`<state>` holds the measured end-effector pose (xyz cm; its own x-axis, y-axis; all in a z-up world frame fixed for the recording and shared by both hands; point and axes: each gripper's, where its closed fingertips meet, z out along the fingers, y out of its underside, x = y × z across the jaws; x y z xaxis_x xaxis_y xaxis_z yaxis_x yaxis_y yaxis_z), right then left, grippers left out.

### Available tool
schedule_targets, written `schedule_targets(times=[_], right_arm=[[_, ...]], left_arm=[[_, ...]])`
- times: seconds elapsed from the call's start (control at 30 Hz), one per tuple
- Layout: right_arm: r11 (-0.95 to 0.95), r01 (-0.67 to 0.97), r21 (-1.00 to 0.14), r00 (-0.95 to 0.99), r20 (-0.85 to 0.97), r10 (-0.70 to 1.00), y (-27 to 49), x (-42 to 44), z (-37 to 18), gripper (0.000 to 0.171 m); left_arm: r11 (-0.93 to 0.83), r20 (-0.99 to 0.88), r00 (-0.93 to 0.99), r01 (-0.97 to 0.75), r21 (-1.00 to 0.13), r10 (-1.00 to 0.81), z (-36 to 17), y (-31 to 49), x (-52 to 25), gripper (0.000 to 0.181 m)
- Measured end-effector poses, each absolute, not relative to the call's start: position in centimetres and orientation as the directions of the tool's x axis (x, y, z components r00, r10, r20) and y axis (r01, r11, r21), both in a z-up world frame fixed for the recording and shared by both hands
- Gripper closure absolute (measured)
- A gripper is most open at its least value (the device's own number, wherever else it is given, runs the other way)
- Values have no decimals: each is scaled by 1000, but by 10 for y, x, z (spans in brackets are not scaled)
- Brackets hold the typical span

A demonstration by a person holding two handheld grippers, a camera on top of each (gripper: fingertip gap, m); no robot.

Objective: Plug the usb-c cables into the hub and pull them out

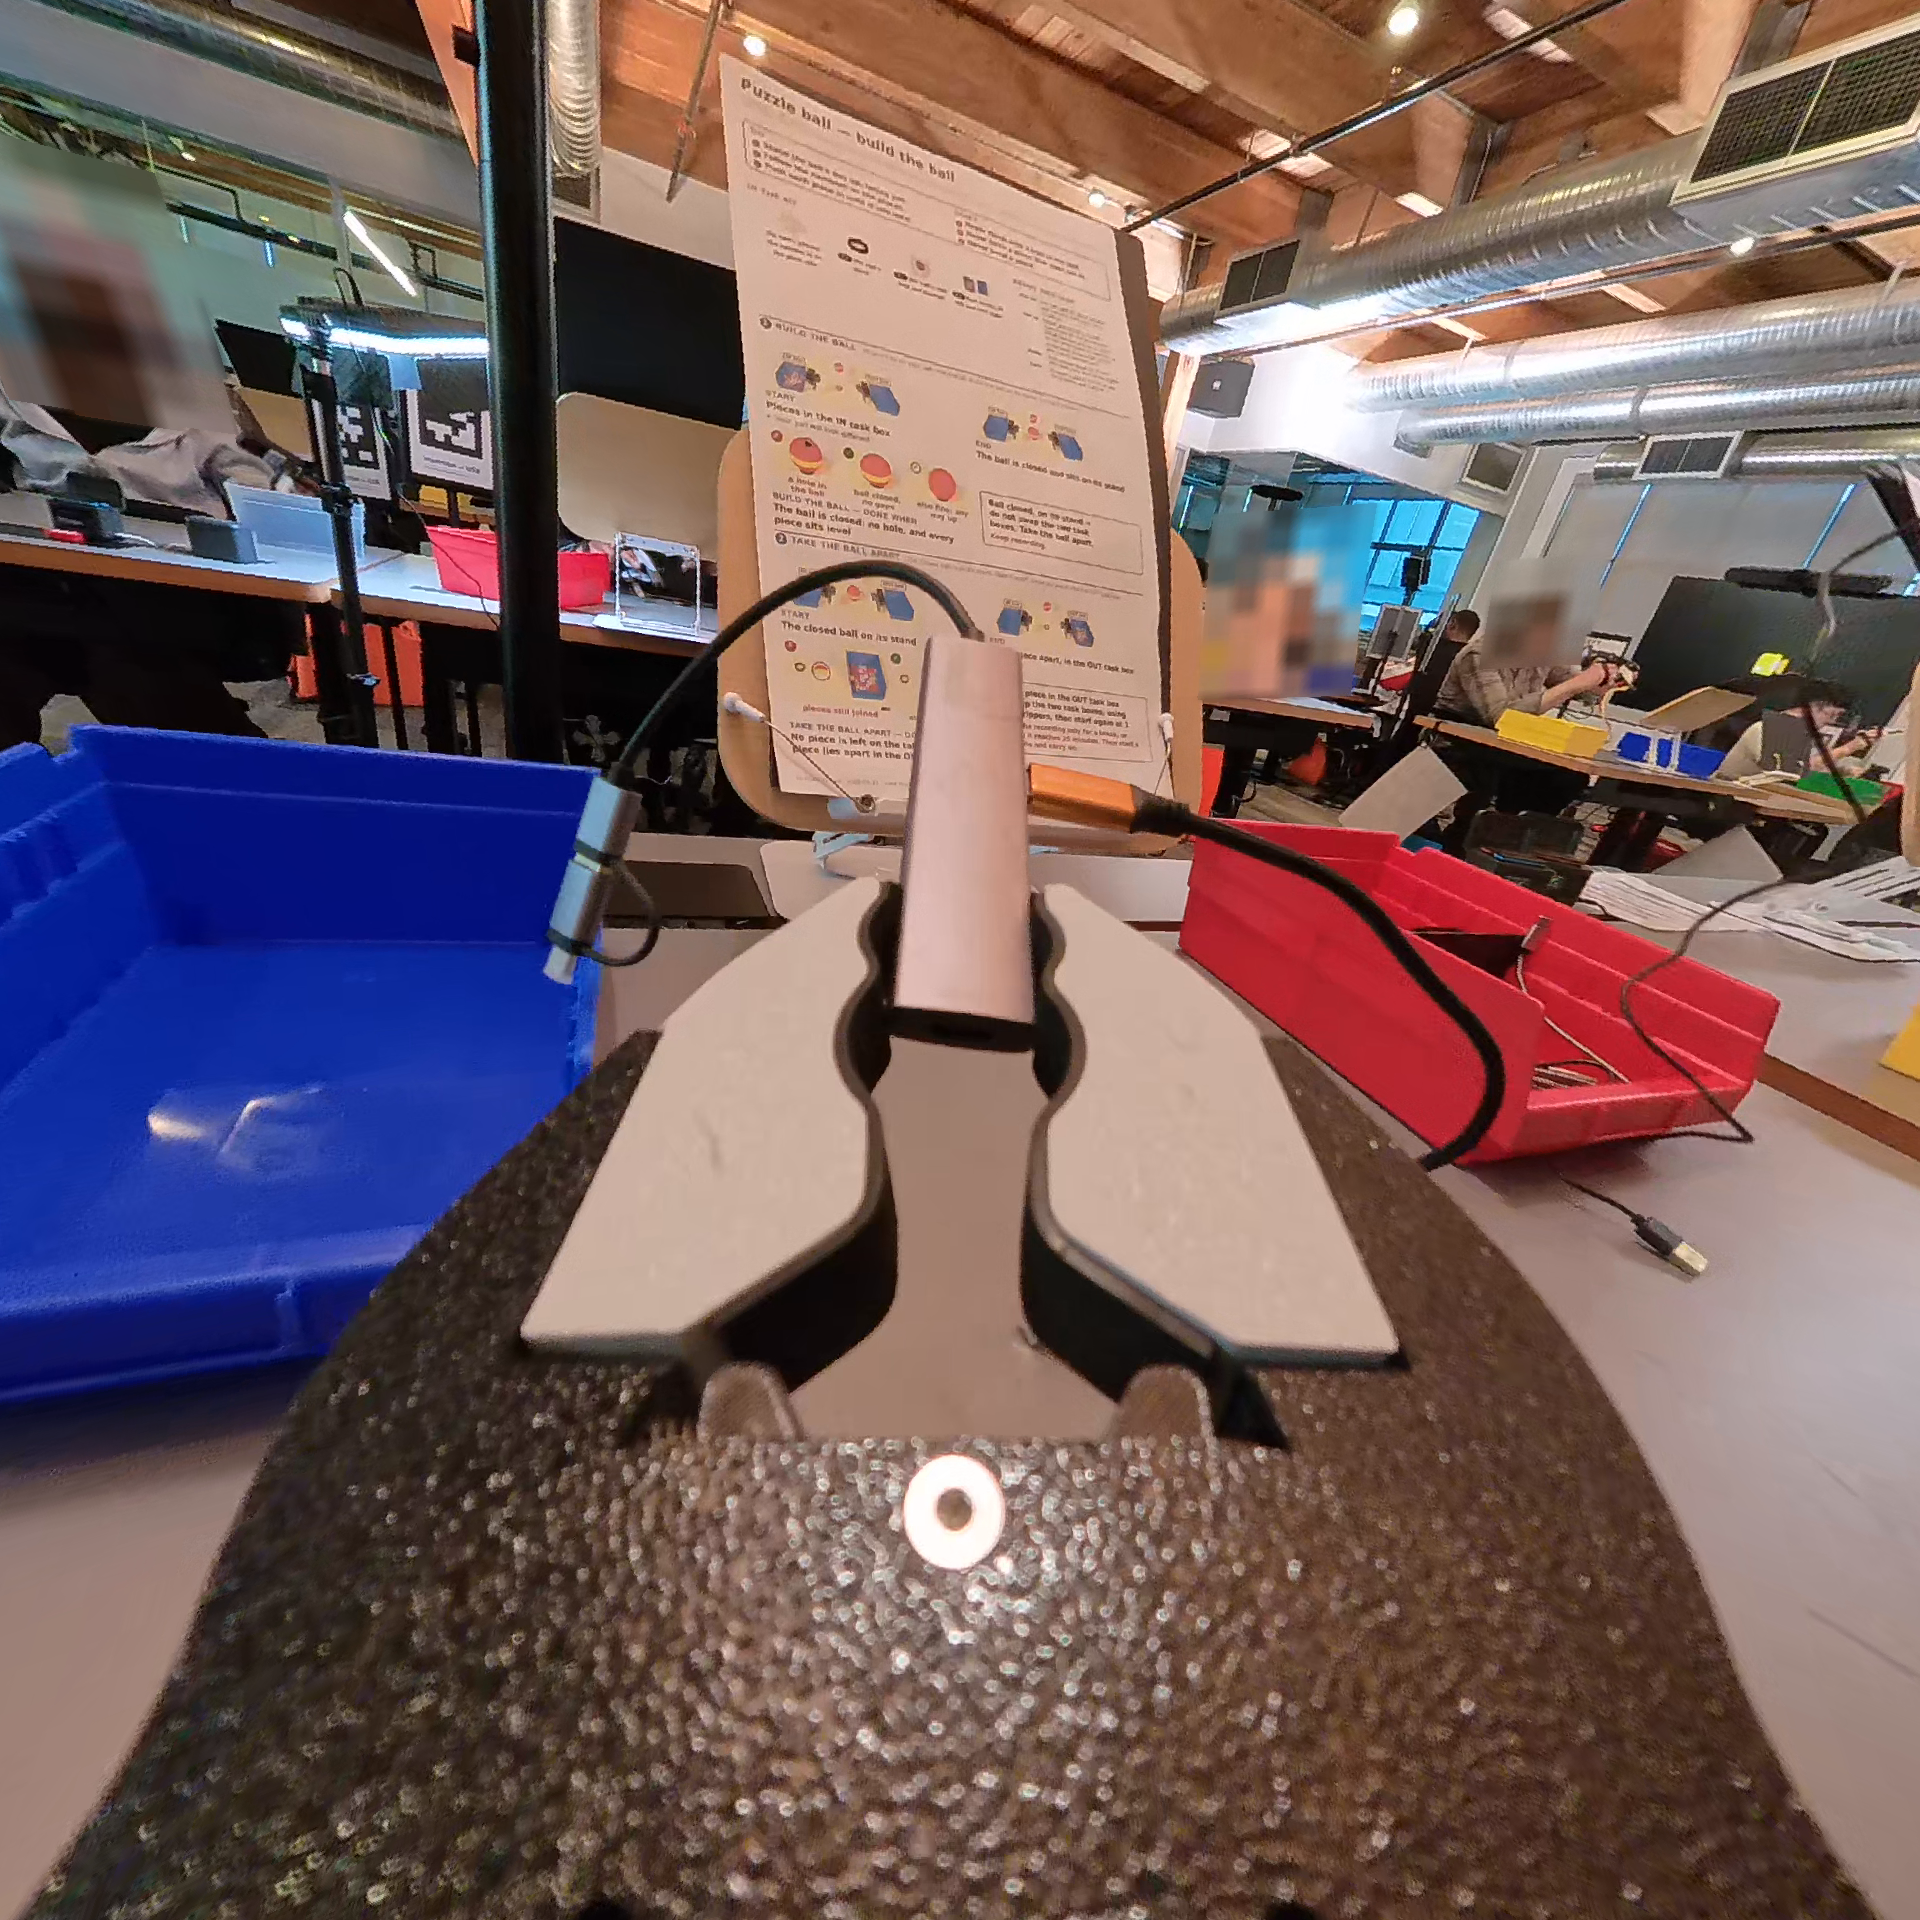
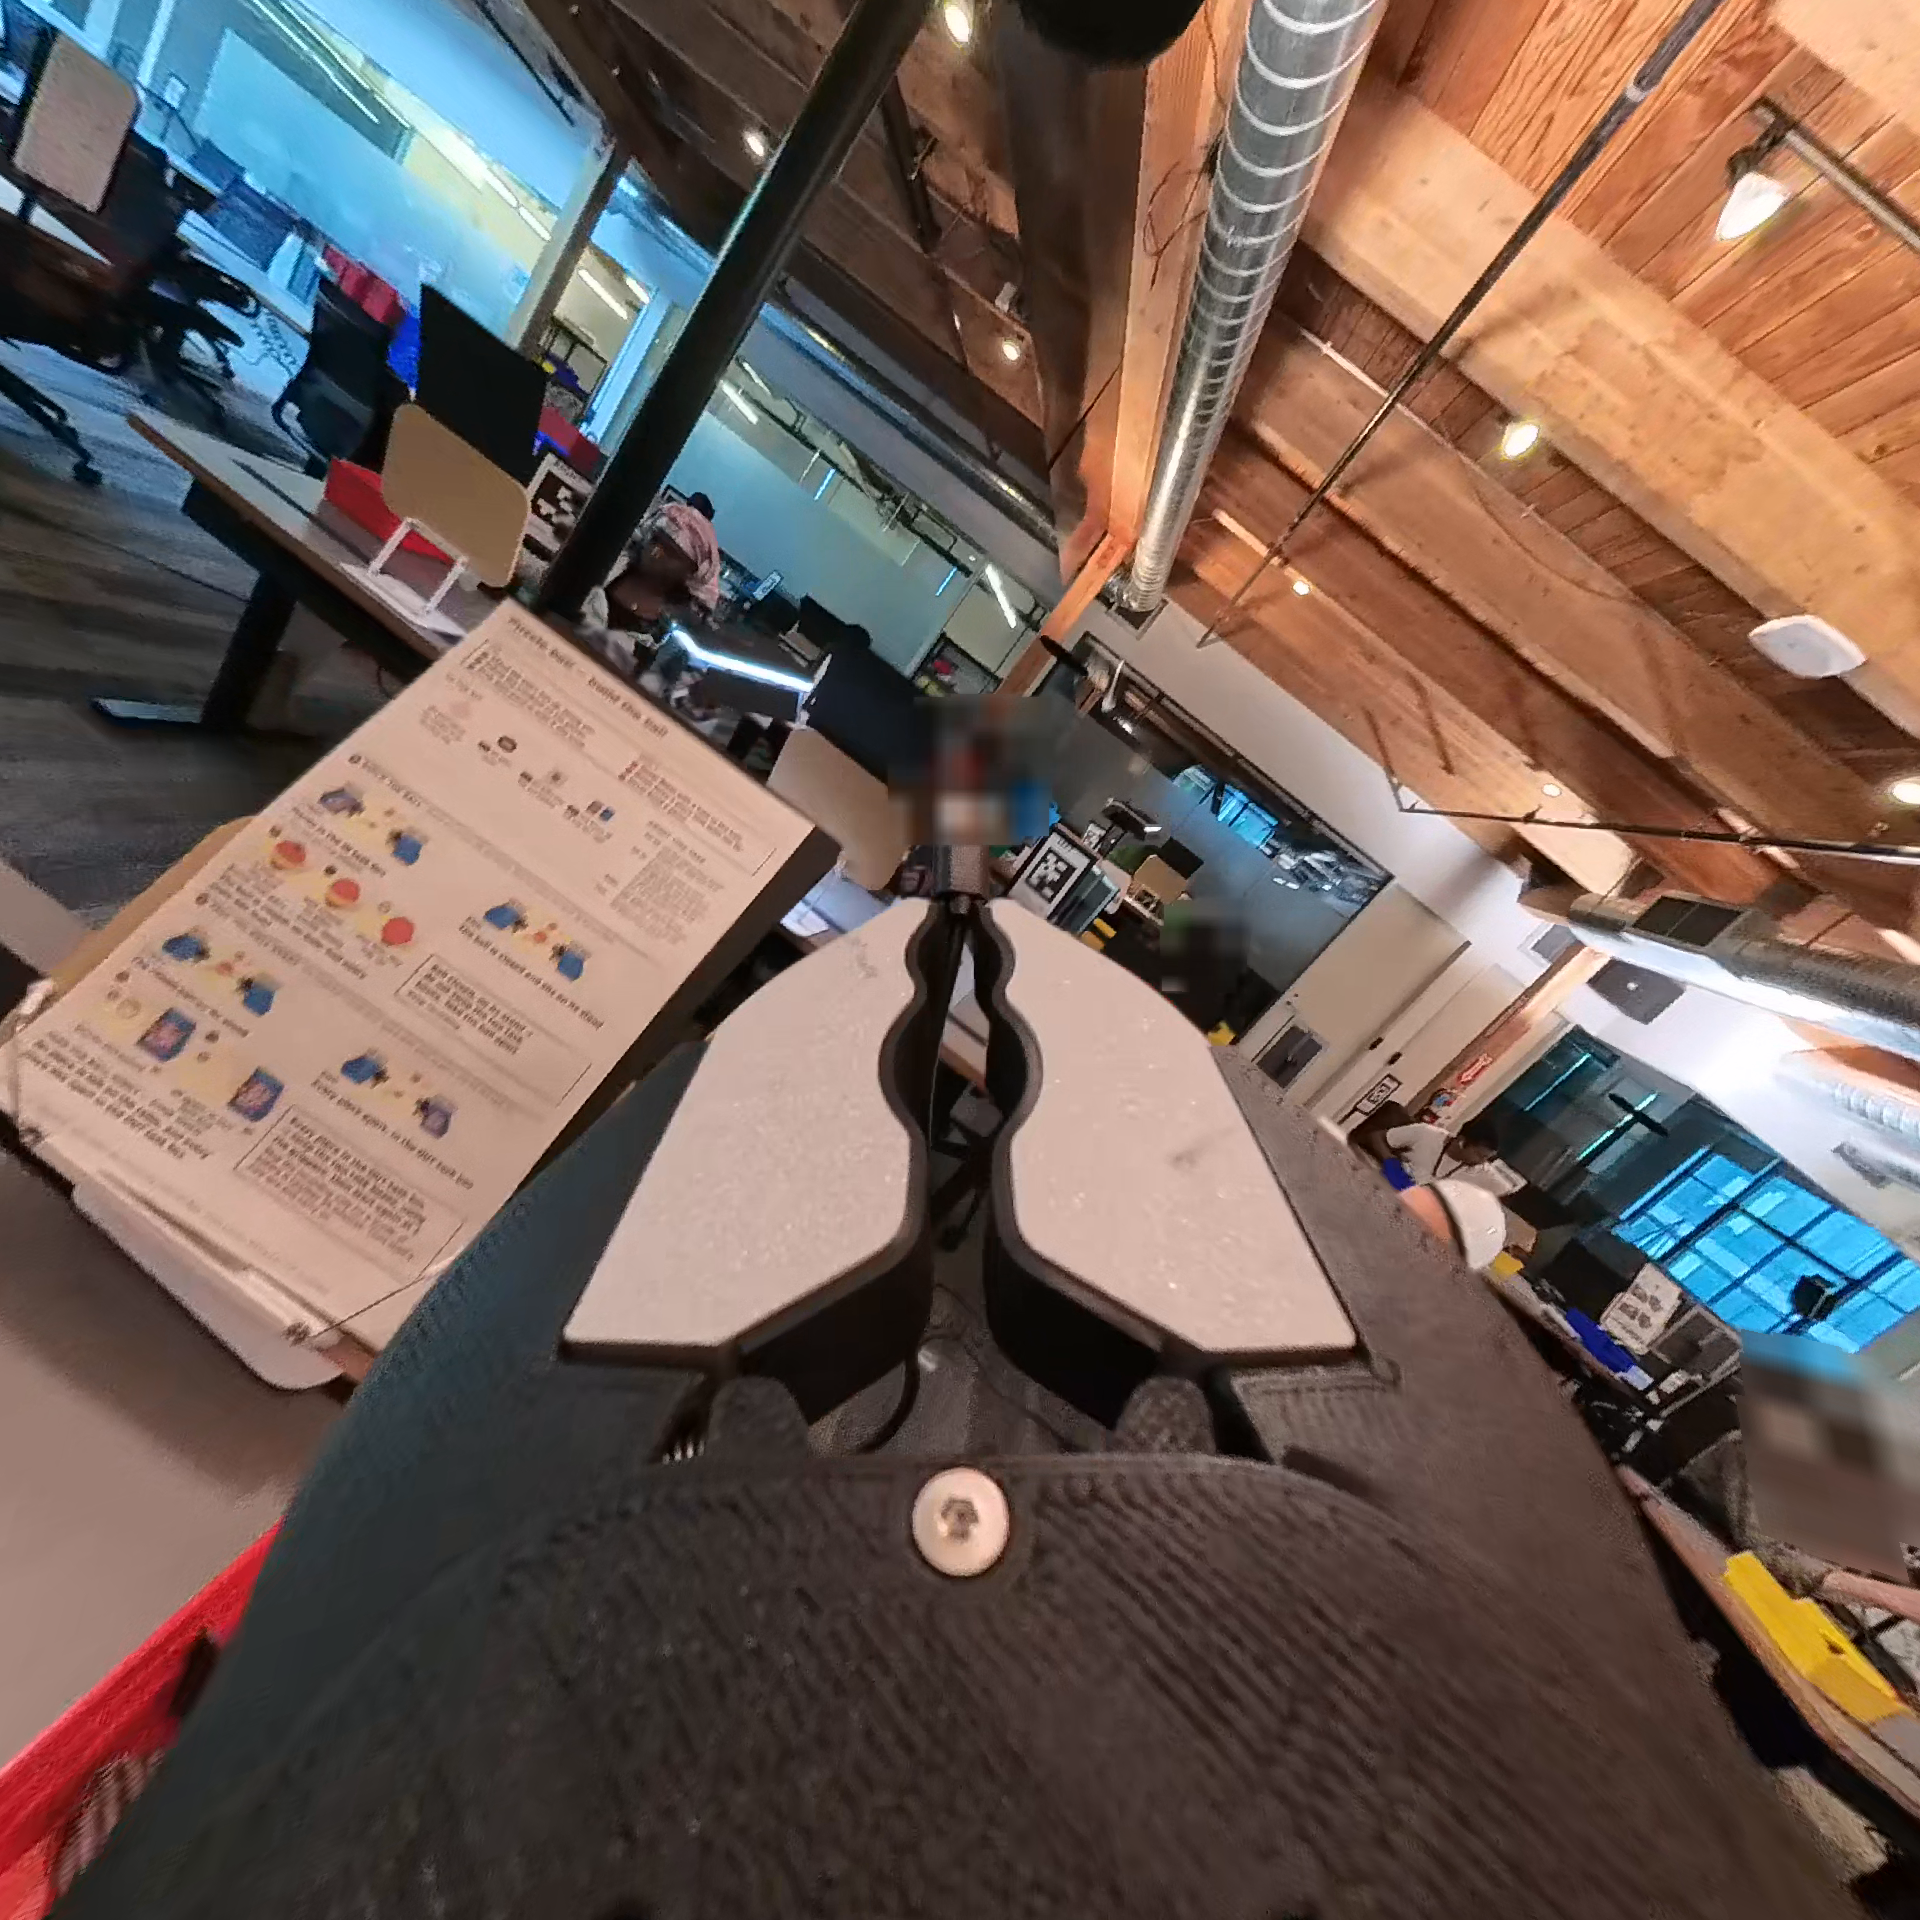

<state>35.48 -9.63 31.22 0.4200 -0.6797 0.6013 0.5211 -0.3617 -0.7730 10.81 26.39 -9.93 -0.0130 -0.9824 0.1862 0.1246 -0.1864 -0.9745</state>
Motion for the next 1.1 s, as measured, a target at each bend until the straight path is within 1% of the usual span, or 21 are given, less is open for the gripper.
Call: schedule_targets(times=[0.2, 0.23, 0.27, 0.3, 0.33, 0.37, 0.43, 0.53, 0.57, 0.63, 0.7, 0.77, 0.83, 1.0, 1.1], right_arm=[[-465, 559, -686, 250, 674, -695, -102, 368, 384, 166], [-463, 549, -696, 255, 667, -700, -104, 369, 393, 166], [-454, 525, -720, 306, 657, -689, -100, 370, 392, 166], [-455, 476, -752, 406, 647, -645, -92, 371, 377, 166], [-470, 429, -771, 484, 636, -601, -84, 369, 355, 166], [-510, 414, -754, 506, 656, -560, -80, 368, 330, 165], [-646, 360, -673, 553, 711, -433, -77, 362, 255, 166], [-759, 284, -586, 611, 721, -327, -85, 352, 135, 166], [-777, 255, -575, 650, 697, -302, -88, 348, 95, 166], [-781, 195, -593, 703, 640, -310, -95, 343, 27, 166], [-790, 148, -595, 737, 599, -313, -102, 342, -28, 166], [-783, 92, -615, 752, 558, -350, -107, 346, -67, 166], [-764, 48, -643, 774, 508, -379, -106, 347, -95, 166], [-784, -48, -618, 739, 506, -445, -105, 365, -137, 166], [-799, -125, -588, 806, 410, -428, -96, 368, -174, 166]], left_arm=[[-192, 190, -26, 107, -976, -981, -105, 259, 113, 158], [-192, 190, -31, 102, -976, -981, -107, 257, 114, 158], [-193, 191, -35, 94, -977, -981, -109, 256, 115, 158], [-195, 192, -35, 89, -977, -981, -111, 255, 116, 158], [-198, 195, -38, 87, -976, -980, -112, 254, 117, 158], [-203, 200, -45, 86, -975, -979, -112, 252, 118, 158], [-207, 203, -52, 85, -975, -978, -112, 251, 119, 158], [-213, 208, -64, 83, -974, -976, -113, 248, 119, 158], [-215, 210, -66, 82, -973, -975, -114, 248, 119, 158], [-219, 213, -71, 77, -973, -974, -115, 246, 120, 158], [-212, 207, -70, 75, -974, -976, -116, 245, 120, 158], [-207, 202, -71, 74, -975, -977, -115, 244, 120, 158], [-204, 199, -67, 72, -976, -978, -116, 244, 121, 158], [-192, 188, -68, 59, -980, -980, -119, 240, 123, 158], [-192, 188, -79, 43, -980, -979, -124, 235, 126, 158]])
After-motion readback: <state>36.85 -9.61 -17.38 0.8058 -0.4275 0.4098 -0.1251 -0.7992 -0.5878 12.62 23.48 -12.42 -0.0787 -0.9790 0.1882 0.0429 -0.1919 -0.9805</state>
